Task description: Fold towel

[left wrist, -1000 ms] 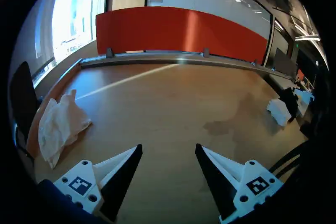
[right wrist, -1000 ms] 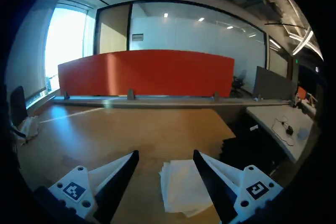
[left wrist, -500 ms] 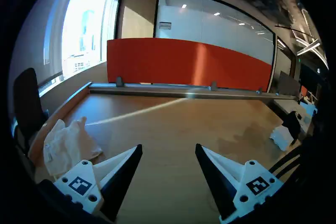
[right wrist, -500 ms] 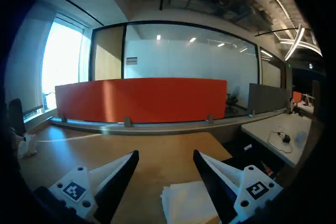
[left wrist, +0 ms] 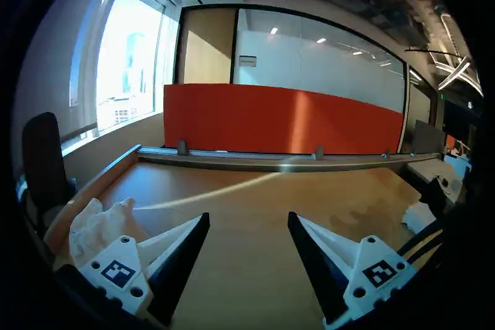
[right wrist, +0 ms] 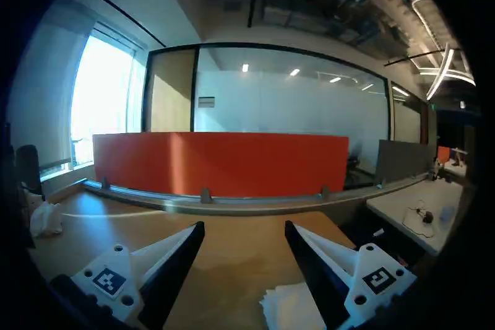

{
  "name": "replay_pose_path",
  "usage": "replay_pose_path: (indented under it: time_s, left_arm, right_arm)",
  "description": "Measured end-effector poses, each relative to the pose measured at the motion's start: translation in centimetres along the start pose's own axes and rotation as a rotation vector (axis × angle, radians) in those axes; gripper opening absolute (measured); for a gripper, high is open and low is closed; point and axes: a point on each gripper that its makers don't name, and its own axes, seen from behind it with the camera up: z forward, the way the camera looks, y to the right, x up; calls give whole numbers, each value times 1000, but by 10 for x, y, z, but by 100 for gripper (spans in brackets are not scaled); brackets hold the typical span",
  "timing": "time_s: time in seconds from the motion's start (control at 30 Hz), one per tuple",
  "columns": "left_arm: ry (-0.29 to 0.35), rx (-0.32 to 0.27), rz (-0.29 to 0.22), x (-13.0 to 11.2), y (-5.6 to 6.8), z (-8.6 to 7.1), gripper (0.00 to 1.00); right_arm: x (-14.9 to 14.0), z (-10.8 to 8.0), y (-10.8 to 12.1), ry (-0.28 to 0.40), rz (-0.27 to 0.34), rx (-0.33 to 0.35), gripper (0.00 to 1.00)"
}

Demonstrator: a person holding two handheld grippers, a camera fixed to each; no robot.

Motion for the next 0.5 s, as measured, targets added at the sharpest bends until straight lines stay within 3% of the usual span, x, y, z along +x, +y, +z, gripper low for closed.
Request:
replay_pose_path:
  time_s: [0.5]
  left_arm:
    - [69, 7, -7, 25, -7, 3, 94]
  right_arm:
    - [18, 1, -75, 42, -12, 60, 100]
